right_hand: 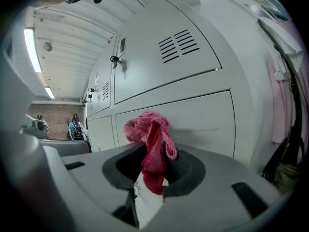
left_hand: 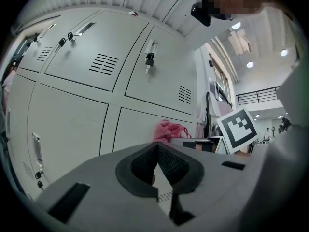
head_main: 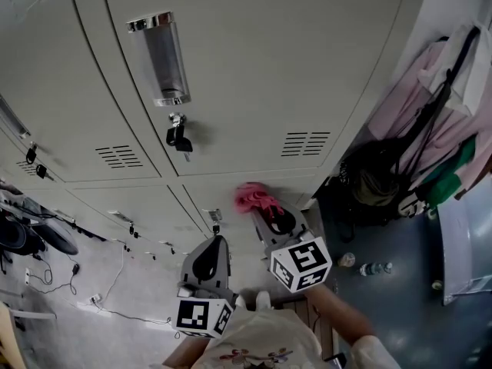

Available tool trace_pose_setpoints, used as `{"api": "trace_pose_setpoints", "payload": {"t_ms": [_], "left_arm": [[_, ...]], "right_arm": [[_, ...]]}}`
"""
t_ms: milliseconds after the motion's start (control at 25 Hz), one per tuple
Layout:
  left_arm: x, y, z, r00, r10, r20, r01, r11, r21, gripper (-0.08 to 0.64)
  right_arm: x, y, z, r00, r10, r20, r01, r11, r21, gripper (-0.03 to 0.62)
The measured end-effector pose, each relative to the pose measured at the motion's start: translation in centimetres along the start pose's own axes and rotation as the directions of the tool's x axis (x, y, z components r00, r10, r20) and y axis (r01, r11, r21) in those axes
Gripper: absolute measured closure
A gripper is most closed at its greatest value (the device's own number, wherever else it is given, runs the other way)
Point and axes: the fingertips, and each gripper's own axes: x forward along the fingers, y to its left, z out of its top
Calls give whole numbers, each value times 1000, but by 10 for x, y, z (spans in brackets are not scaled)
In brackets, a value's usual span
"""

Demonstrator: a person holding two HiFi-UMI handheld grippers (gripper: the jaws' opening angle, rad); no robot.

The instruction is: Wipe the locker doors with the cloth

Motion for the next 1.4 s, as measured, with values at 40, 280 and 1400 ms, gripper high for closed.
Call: {"api": "trace_pose_setpoints", "payload": {"t_ms": [40, 280, 1400], "left_arm": [[-1, 0, -1, 1000, -4, 0, 4, 1000, -1, 555], [-7, 0, -2, 999, -32, -4, 32, 999, -4, 555], [-10, -25, -10, 999, -38, -33, 38, 999, -23, 554]], "right_arm": [[-1, -1, 0, 1000, -7, 1, 7, 1000, 0, 483], [-5, -6, -1, 998, -53, 17, 53, 999, -6, 483], [-50, -72, 6, 983, -181, 27, 180, 983, 36, 482]]}}
